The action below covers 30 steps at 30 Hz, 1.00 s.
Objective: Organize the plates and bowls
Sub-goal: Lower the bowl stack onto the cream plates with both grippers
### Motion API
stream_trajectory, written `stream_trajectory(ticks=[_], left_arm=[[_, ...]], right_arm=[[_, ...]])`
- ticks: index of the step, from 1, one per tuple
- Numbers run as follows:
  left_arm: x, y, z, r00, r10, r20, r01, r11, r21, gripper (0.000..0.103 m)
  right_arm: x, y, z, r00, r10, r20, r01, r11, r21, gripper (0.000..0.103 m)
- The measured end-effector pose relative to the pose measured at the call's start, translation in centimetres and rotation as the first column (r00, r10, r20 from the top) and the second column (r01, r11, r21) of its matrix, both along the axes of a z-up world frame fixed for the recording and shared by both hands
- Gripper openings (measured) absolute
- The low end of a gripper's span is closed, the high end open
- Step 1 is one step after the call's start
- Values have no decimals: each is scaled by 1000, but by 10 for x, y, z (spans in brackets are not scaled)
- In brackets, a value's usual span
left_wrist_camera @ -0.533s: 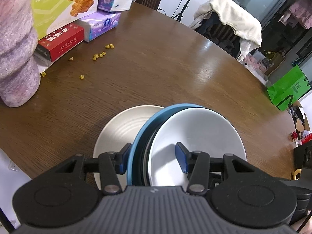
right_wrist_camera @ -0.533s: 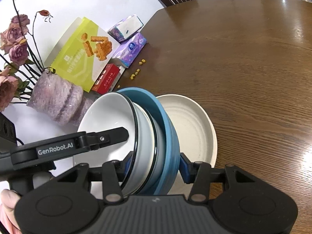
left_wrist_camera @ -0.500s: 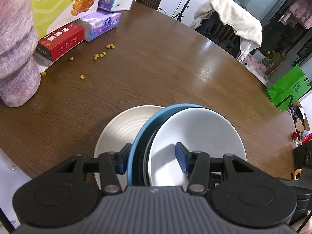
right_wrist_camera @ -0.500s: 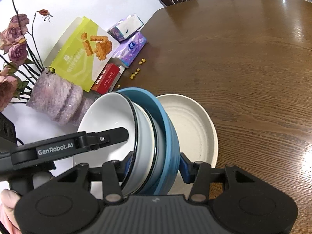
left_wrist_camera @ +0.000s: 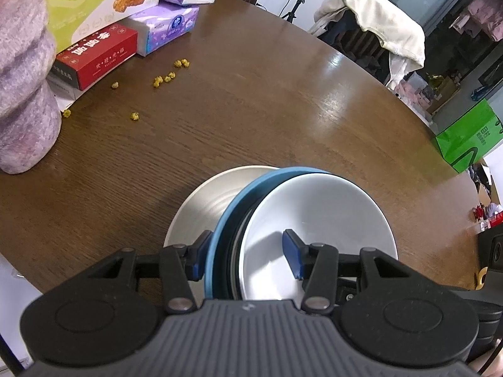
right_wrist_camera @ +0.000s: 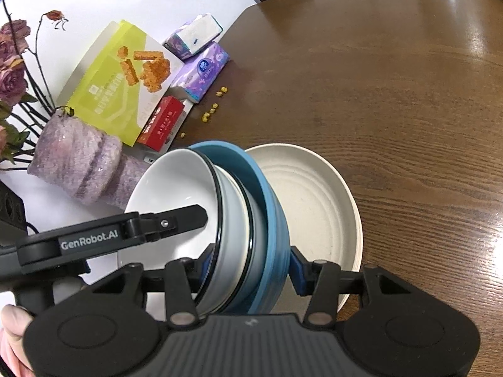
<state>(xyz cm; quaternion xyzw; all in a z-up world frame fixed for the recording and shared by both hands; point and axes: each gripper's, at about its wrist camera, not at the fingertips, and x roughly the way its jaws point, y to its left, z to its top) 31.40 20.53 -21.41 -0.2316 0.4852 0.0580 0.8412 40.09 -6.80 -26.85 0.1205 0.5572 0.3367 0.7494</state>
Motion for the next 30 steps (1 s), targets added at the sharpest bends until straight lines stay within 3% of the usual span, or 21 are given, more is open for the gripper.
stream_trajectory(ticks=[30], left_arm=[[12, -3, -18, 998, -51, -37, 52, 998, 24, 48]], right_arm=[[2, 2, -17, 999, -38, 6, 38, 999, -34, 45]])
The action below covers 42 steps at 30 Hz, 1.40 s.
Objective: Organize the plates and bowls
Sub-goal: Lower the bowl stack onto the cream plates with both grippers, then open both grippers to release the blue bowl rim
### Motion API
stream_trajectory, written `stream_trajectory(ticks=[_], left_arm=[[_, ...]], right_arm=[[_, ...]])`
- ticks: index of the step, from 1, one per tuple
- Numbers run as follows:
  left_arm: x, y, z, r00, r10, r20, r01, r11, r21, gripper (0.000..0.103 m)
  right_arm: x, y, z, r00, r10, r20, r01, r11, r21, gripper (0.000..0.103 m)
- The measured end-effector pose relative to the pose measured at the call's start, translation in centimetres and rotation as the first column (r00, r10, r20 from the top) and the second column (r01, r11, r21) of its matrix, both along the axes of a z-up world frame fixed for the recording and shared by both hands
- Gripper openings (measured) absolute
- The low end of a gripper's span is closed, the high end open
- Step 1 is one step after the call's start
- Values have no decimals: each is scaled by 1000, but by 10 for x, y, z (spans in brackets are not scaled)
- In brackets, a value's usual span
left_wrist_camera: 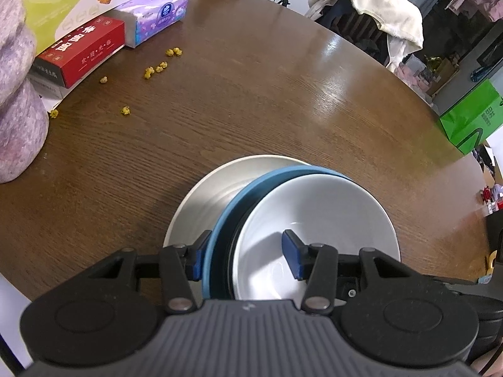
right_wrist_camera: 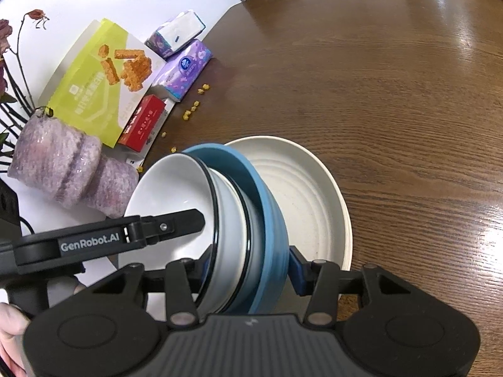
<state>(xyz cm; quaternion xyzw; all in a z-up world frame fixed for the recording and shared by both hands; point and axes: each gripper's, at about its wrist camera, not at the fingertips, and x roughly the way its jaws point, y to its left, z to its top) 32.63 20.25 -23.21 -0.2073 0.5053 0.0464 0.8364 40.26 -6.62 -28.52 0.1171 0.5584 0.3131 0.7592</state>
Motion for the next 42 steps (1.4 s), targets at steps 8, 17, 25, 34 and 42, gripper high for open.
stream_trajectory(ticks=[8, 17, 25, 34, 42], left_arm=[[3, 0, 0, 1000, -11, -14, 11, 1000, 0, 49], [1, -4, 12, 999, -30, 12, 30, 998, 46, 72], [-14, -5, 35, 994, -64, 90, 55, 993, 106, 100], [-48, -24, 61, 961, -168, 220, 116, 966, 229, 103], [-96, -57, 89, 906, -203, 371, 88, 949, 304, 103]], right_arm=[[0, -2, -1, 1000, -11, -7, 11, 1000, 5, 45], [0, -2, 8, 1000, -15, 16, 15, 1000, -23, 47], [-13, -14, 30, 996, -28, 84, 31, 999, -35, 83], [-47, -41, 63, 967, -95, 236, 114, 991, -69, 103], [-99, -84, 88, 889, -190, 416, 257, 960, -111, 103]])
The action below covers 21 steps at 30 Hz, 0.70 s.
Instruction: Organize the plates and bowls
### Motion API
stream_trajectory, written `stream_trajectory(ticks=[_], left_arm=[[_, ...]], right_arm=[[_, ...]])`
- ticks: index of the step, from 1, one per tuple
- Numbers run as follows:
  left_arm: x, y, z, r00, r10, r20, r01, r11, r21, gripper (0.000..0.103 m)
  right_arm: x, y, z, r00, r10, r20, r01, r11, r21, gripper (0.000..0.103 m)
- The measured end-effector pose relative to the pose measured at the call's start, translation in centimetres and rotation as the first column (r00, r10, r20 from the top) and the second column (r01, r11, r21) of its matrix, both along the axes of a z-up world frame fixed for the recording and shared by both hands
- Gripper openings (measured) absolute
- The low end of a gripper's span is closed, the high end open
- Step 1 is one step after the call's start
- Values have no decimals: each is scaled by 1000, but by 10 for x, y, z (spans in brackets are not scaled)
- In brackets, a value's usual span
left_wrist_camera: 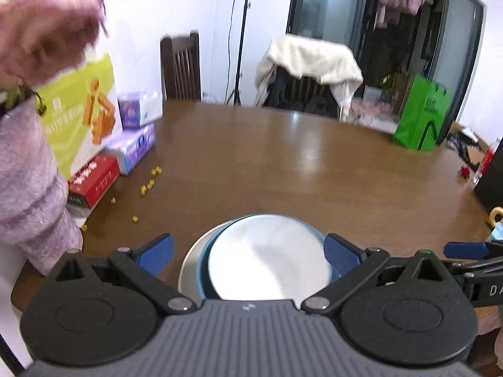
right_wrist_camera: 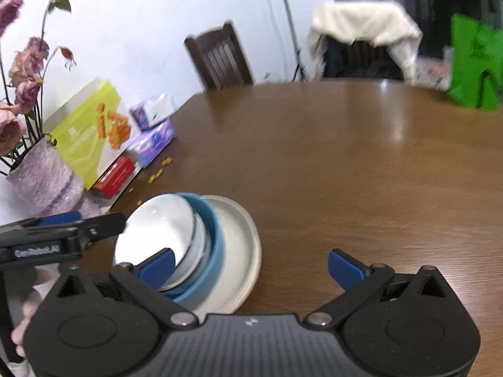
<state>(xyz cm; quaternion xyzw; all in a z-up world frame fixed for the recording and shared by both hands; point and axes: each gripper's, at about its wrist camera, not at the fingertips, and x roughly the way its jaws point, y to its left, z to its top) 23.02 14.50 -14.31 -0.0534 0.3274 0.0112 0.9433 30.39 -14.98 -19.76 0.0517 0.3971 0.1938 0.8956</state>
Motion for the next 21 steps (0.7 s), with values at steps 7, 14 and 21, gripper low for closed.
stream_trajectory(ticks=[7, 14, 21], left_arm=[[-59, -39, 19, 995, 9, 99, -11, 1000, 11, 103], [-142, -75, 31, 988, 5, 153, -7, 1000, 18, 103], [-218, -92, 32, 981, -25, 191, 20, 999, 26, 103]], right_arm=[[-72, -43, 18, 982, -79, 172, 90, 995, -53, 103], [-167, -84, 28, 955, -136, 265, 159, 985, -70, 103], [-263, -117, 38, 921, -201, 333, 232, 971, -56, 103]])
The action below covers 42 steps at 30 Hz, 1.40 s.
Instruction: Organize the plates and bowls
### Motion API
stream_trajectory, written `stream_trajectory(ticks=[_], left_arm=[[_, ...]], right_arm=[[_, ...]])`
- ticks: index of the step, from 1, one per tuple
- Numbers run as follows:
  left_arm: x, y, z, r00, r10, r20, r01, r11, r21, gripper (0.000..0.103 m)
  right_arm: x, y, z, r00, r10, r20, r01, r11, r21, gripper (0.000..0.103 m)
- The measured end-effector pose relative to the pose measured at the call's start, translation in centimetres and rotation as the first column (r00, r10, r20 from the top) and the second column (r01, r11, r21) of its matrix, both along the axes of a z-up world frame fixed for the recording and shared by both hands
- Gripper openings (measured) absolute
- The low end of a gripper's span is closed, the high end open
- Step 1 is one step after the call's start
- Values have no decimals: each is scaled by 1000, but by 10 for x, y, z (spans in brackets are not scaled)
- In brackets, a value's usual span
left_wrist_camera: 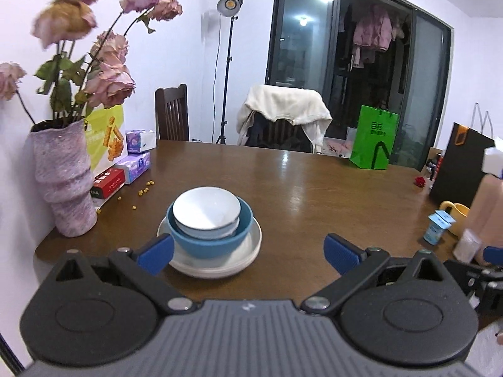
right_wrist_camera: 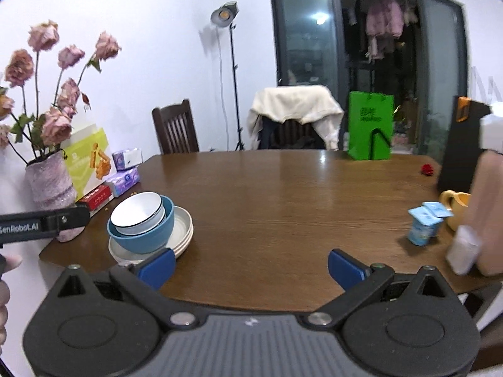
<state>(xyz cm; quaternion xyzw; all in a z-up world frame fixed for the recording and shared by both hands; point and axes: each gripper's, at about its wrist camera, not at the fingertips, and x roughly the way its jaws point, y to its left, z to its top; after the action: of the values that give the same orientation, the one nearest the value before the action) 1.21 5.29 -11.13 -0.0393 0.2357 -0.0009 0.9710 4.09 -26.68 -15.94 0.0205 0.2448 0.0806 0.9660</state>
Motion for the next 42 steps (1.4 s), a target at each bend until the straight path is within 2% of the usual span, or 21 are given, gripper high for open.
stream_trajectory(ticks=[9, 15, 42], left_arm=[[-58, -9, 2, 999, -22, 37, 22, 1000, 12, 103], [-75, -14, 4, 998, -41, 50, 40, 999, 21, 103], [-95, -11, 10, 995, -42, 87, 41, 999, 19, 103]], right_arm=[[-76, -15, -2, 997, -40, 60, 40, 999, 9, 103], [-100, -16, -3, 996, -43, 72, 42, 999, 19, 103], [-124, -13, 3, 992, -54, 110, 51, 998, 31, 103]])
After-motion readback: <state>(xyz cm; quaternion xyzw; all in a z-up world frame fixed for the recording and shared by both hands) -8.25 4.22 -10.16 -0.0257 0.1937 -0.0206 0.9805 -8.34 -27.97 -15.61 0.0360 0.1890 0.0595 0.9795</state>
